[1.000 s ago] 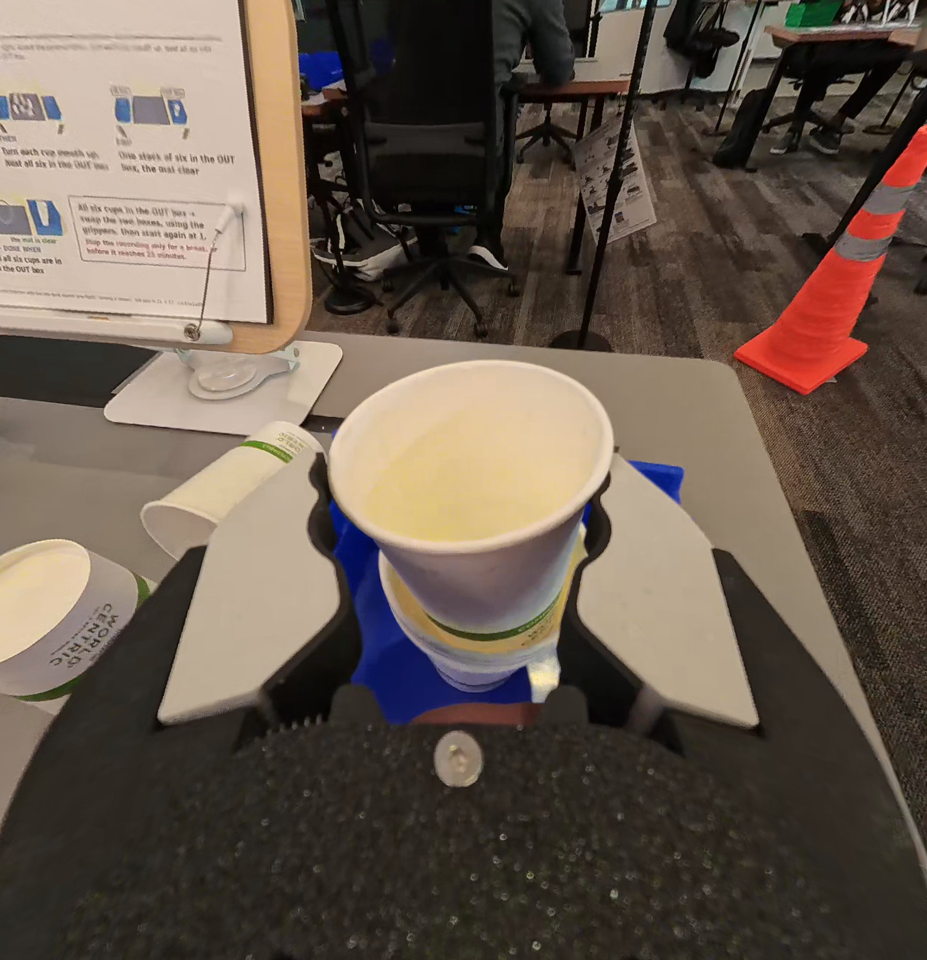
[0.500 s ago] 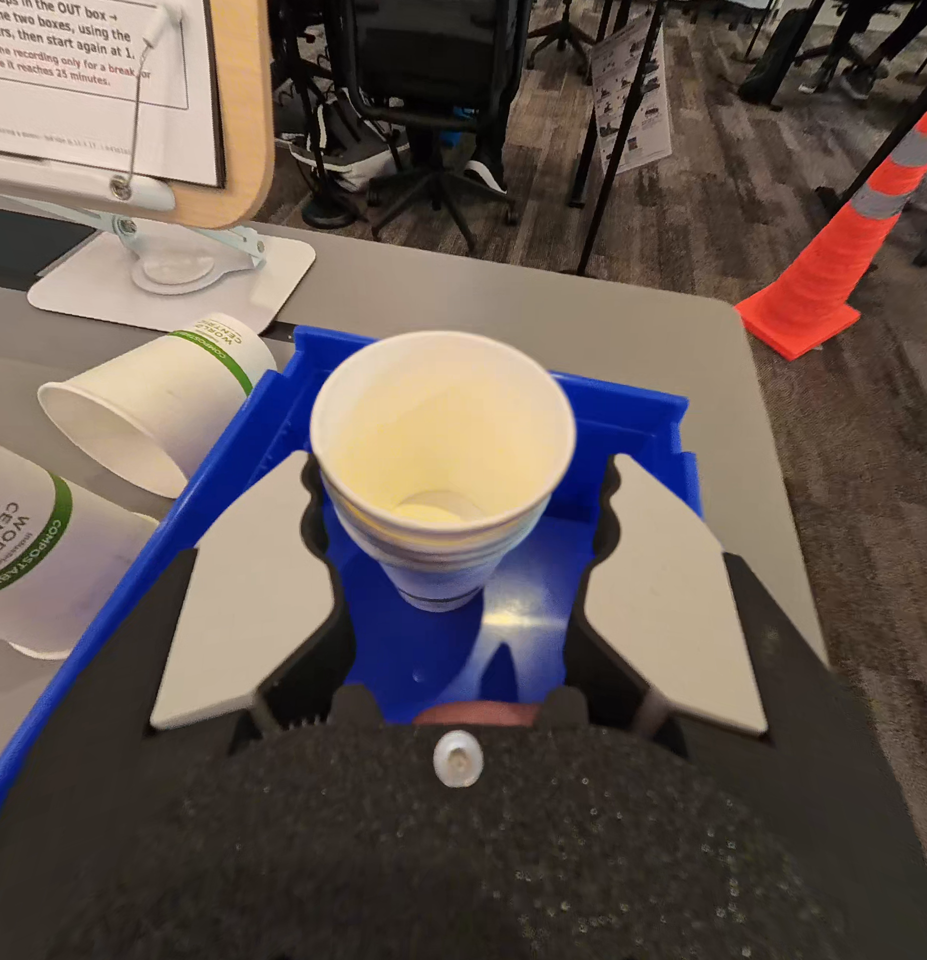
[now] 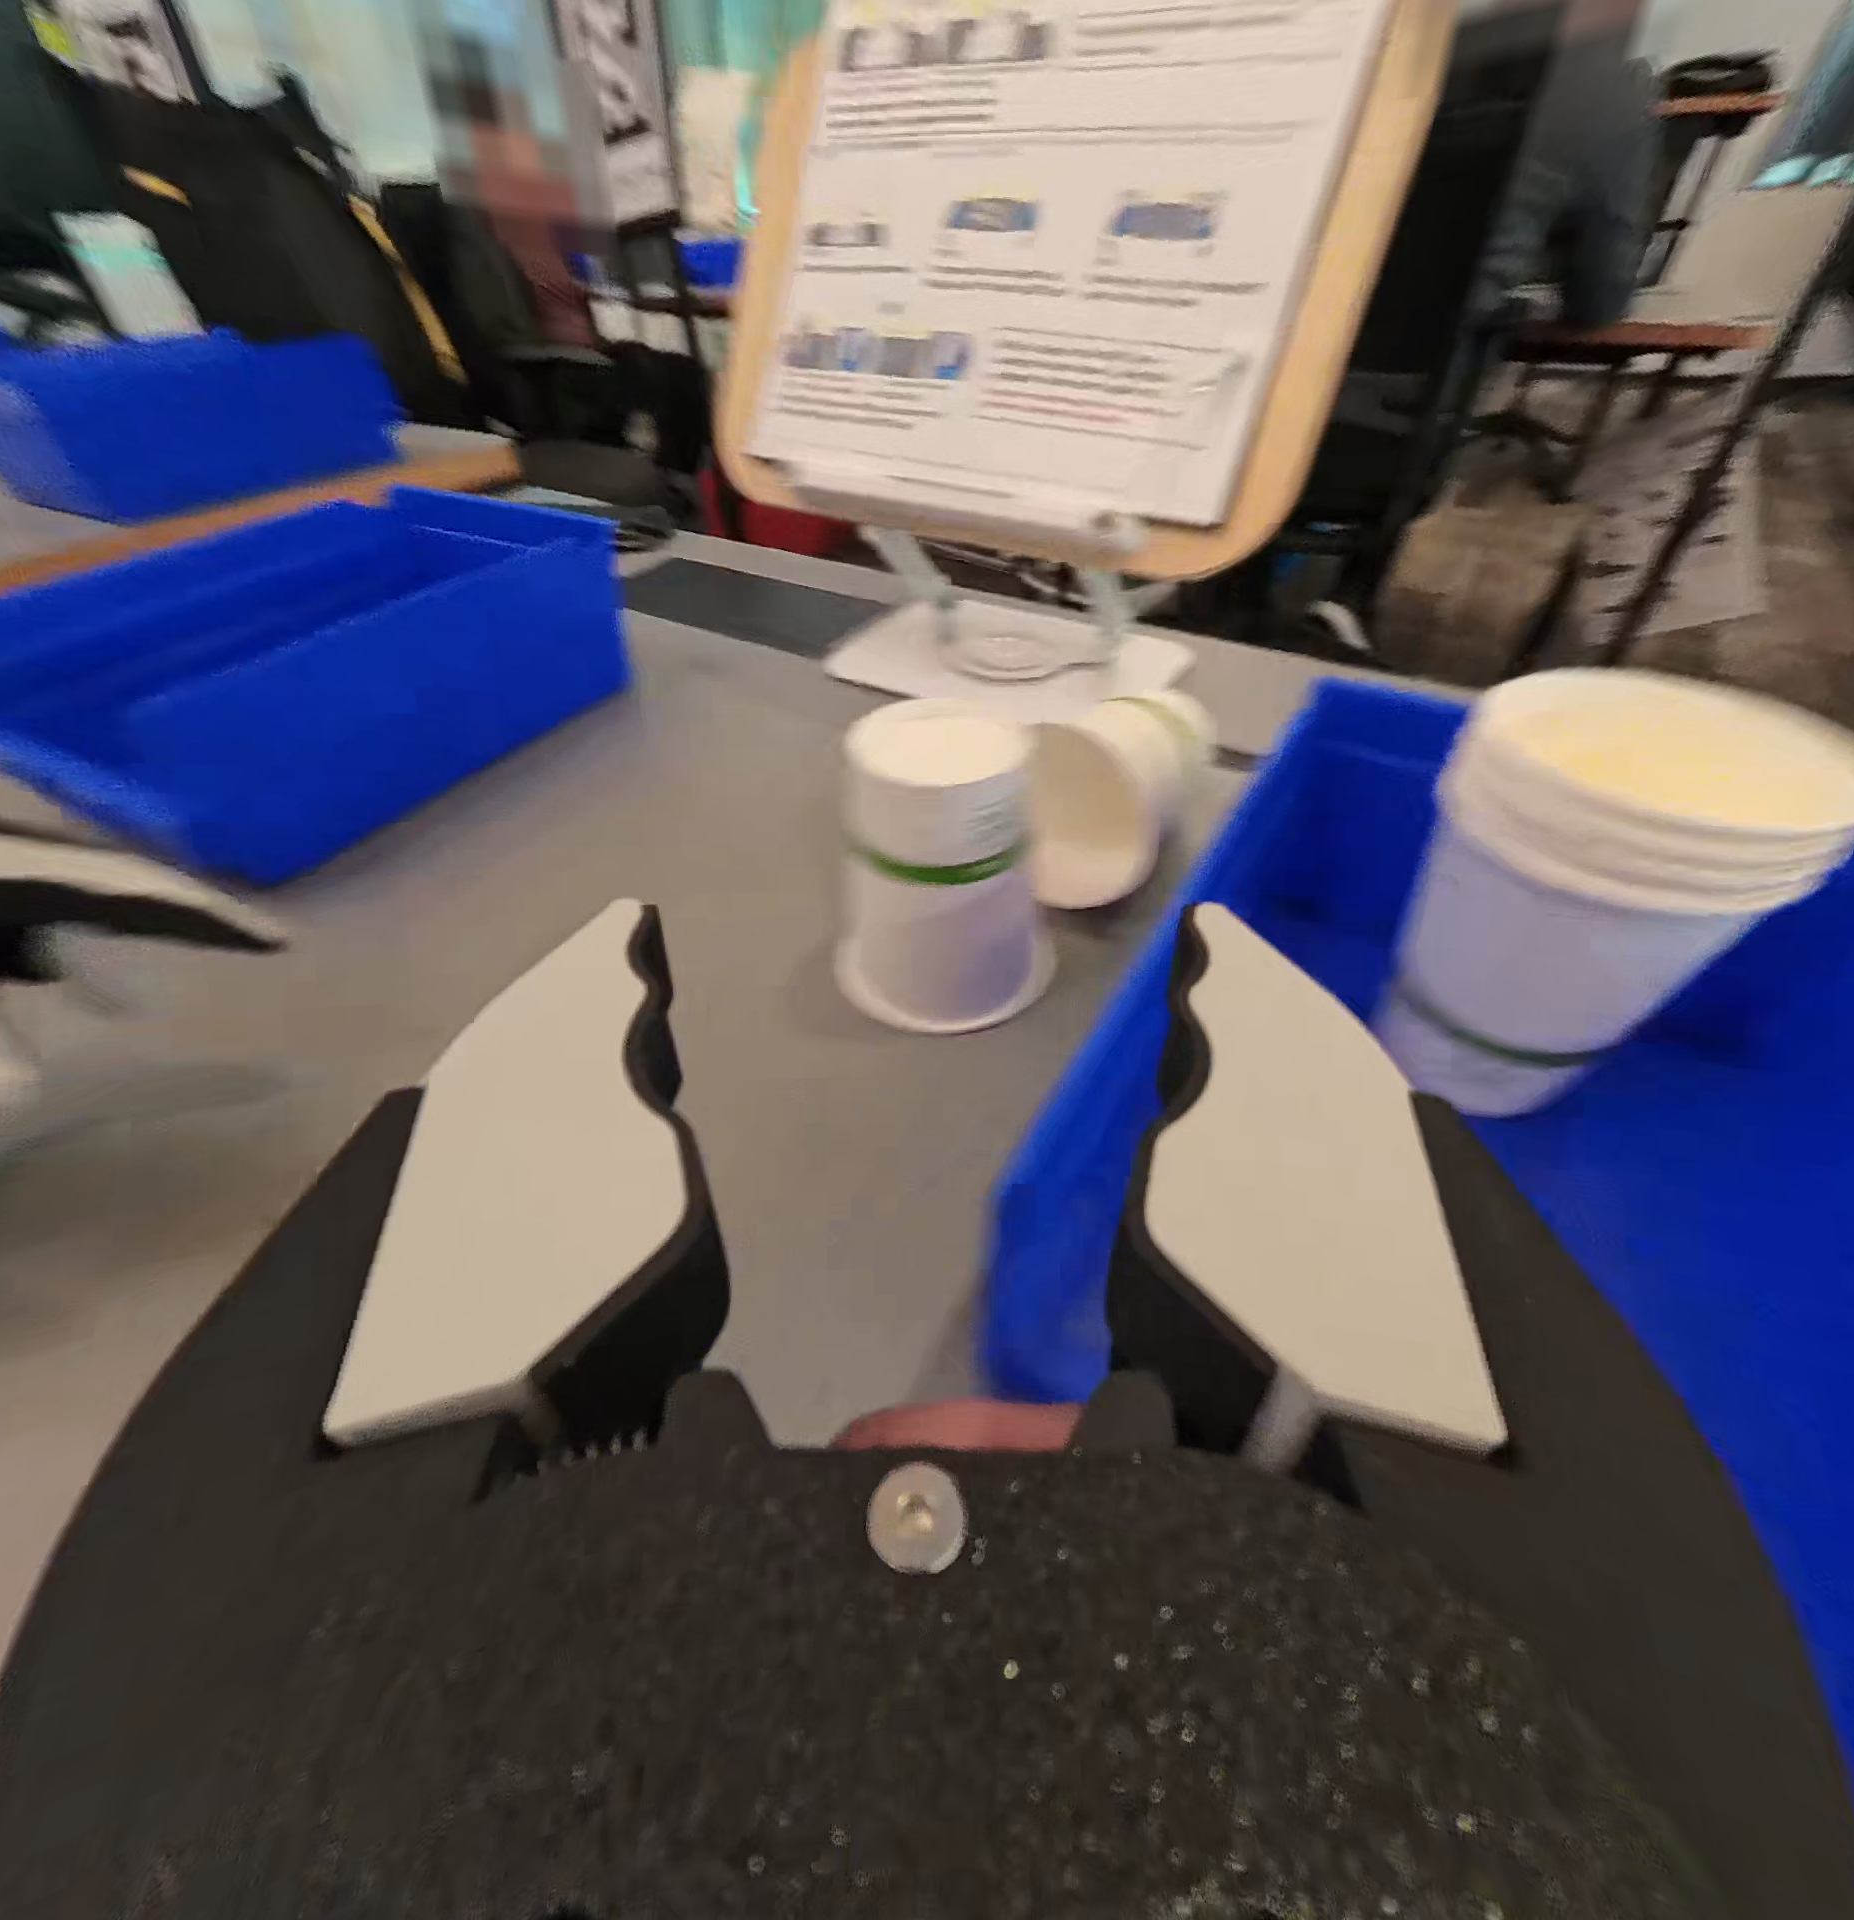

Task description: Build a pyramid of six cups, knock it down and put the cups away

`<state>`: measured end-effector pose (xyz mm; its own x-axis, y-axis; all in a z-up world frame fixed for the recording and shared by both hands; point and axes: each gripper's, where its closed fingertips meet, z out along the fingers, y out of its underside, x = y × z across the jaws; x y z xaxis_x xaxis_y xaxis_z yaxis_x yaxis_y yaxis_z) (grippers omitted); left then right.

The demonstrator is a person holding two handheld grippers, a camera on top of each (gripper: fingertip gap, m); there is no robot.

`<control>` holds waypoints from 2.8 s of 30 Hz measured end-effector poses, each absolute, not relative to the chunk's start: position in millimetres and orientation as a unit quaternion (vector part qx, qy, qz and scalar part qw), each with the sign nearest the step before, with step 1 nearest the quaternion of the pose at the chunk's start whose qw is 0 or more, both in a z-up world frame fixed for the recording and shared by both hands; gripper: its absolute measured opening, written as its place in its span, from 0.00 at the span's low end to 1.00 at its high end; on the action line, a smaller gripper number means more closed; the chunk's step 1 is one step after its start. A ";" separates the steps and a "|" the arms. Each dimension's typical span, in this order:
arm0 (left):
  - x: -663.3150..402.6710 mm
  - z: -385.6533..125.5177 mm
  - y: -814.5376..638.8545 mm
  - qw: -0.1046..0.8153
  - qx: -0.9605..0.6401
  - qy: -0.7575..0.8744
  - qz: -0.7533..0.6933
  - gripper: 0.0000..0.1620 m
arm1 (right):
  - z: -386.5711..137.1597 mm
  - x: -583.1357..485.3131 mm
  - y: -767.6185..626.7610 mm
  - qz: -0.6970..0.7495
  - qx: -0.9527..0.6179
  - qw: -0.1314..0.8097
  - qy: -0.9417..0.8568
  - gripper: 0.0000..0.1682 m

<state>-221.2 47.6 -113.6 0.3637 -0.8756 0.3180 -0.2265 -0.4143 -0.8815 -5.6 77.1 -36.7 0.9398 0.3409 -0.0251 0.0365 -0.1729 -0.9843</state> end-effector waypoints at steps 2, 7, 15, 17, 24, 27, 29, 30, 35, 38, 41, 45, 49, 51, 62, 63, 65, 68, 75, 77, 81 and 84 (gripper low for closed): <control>-224.5 -112.5 51.8 0.394 -0.731 0.371 -0.414 0.51 | -59.8 -40.1 56.0 0.167 -0.754 0.623 -0.126 0.54; -233.1 -106.1 62.4 0.425 -0.731 0.364 -0.390 0.50 | -117.8 -87.2 34.5 0.155 -0.789 0.571 -0.168 0.53; -236.6 -105.2 66.6 0.435 -0.731 0.366 -0.378 0.50 | -123.5 -89.1 47.1 0.120 -0.808 0.535 -0.217 0.53; -236.3 -106.1 66.9 0.433 -0.731 0.367 -0.378 0.50 | -111.0 -91.8 57.6 0.110 -0.806 0.513 -0.273 0.53; -231.3 -109.1 63.7 0.422 -0.730 0.377 -0.383 0.50 | -72.6 -65.2 154.7 0.001 -0.808 0.326 -0.490 0.52; -231.0 -109.4 62.3 0.422 -0.728 0.384 -0.379 0.50 | -78.4 -49.1 198.6 -0.032 -0.810 0.229 -0.539 0.52; -231.9 -109.6 62.0 0.422 -0.728 0.385 -0.378 0.50 | -90.2 -42.3 218.1 -0.046 -0.810 0.175 -0.558 0.53; -232.7 -110.1 62.0 0.422 -0.728 0.385 -0.378 0.50 | -97.8 -40.7 223.6 -0.049 -0.808 0.152 -0.568 0.53; -237.8 -114.0 64.6 0.419 -0.732 0.381 -0.378 0.50 | -127.6 -45.3 228.4 -0.030 -0.798 0.097 -0.594 0.49; -241.2 -116.8 67.2 0.411 -0.736 0.374 -0.387 0.49 | -114.9 -54.6 231.2 -0.006 -0.794 0.146 -0.591 0.48; -242.8 -111.3 72.1 0.407 -0.725 0.372 -0.412 0.47 | -85.3 -68.7 229.5 0.053 -0.791 0.239 -0.562 0.48; -242.6 -80.1 94.9 0.422 -0.687 0.379 -0.455 0.46 | -28.1 -94.7 216.3 0.203 -0.760 0.396 -0.474 0.48; -236.1 -36.9 121.2 0.442 -0.639 0.400 -0.487 0.44 | 4.7 -113.6 193.6 0.347 -0.713 0.490 -0.361 0.48; -228.5 -21.0 125.3 0.431 -0.619 0.418 -0.507 0.40 | 7.5 -123.7 180.9 0.414 -0.692 0.505 -0.308 0.48; -203.9 -3.4 103.9 0.416 -0.561 0.476 -0.535 0.14 | -12.1 -165.9 134.0 0.527 -0.651 0.491 -0.239 0.48; -204.8 -4.5 100.4 0.411 -0.556 0.482 -0.538 0.02 | -16.1 -166.0 134.4 0.519 -0.656 0.493 -0.239 0.48; -205.3 -8.4 98.5 0.402 -0.561 0.484 -0.538 0.01 | -20.9 -166.1 131.7 0.516 -0.658 0.491 -0.244 0.48; -207.6 -10.7 93.0 0.381 -0.561 0.490 -0.548 0.00 | -30.0 -161.5 122.0 0.502 -0.670 0.478 -0.265 0.47; -221.5 -24.8 83.2 0.367 -0.561 0.555 -0.493 0.00 | -39.2 -128.3 100.0 0.388 -0.712 0.467 -0.352 0.51; -220.1 -31.5 81.3 0.369 -0.562 0.574 -0.468 0.00 | -31.8 -121.9 98.6 0.348 -0.726 0.435 -0.403 0.53; -209.4 -40.7 78.4 0.381 -0.559 0.590 -0.441 0.00 | -14.5 -124.8 111.1 0.258 -0.739 0.355 -0.511 0.55; -203.5 -45.9 80.7 0.396 -0.562 0.589 -0.424 0.00 | -18.8 -140.1 118.5 0.211 -0.742 0.261 -0.581 0.56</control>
